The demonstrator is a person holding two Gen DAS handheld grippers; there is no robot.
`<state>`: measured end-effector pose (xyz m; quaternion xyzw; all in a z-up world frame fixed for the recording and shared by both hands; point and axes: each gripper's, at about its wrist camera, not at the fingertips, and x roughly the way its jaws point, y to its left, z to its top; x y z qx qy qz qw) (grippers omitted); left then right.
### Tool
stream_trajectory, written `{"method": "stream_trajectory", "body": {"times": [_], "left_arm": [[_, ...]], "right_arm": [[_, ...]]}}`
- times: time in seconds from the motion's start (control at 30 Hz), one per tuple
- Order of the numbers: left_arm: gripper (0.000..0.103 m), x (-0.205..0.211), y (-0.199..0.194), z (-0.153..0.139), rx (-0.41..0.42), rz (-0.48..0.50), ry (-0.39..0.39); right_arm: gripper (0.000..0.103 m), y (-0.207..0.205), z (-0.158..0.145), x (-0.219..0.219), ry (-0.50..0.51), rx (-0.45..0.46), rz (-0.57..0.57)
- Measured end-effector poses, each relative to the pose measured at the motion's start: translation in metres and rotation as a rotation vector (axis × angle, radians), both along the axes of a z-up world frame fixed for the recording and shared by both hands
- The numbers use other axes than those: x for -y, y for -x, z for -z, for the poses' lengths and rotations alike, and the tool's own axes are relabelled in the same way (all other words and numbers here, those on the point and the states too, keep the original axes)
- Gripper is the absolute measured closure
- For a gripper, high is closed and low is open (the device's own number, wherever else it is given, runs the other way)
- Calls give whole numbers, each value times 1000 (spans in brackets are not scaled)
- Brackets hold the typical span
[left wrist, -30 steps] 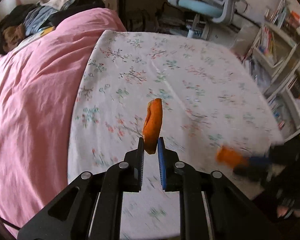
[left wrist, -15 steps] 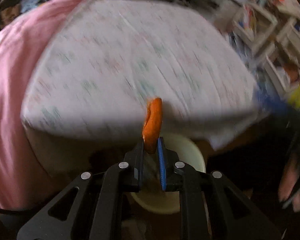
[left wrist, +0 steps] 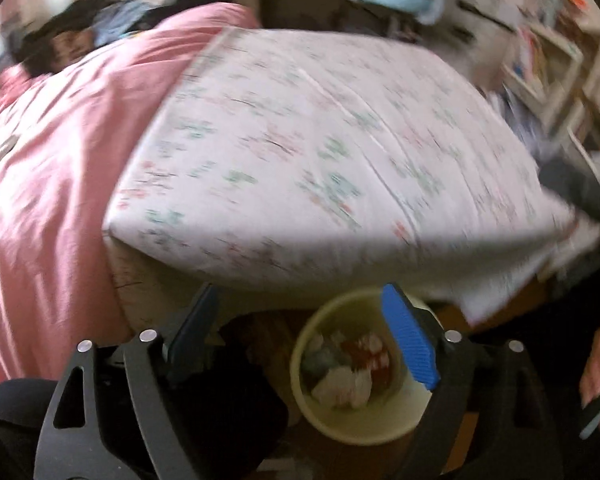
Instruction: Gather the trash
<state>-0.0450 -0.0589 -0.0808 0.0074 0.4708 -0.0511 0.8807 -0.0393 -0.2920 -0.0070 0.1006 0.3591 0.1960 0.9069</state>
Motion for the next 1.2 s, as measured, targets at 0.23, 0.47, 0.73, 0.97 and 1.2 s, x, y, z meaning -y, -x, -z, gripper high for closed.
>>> {"method": "stream_trajectory", "body": {"times": [0.23,0.47,0.73,0.97,1.2], "left_arm": [[20,-17,-5,-3,20,-80,41],[19,-15,-4,-6,40,-90,34],[18,-19,-2,-13,78,-123,38],[16,-23,-2,-15,95,-141,50],[15,-23,-2,-16,93,-140,46]], "right_arm": [[26,5,7,-3,36,4,-16],[26,6,9,-5,40,6,-19],[26,8,10,-10,59,7,-28],[26,9,11,-12,67,9,-27],[26,9,12,-14,78,5,-31]]}}
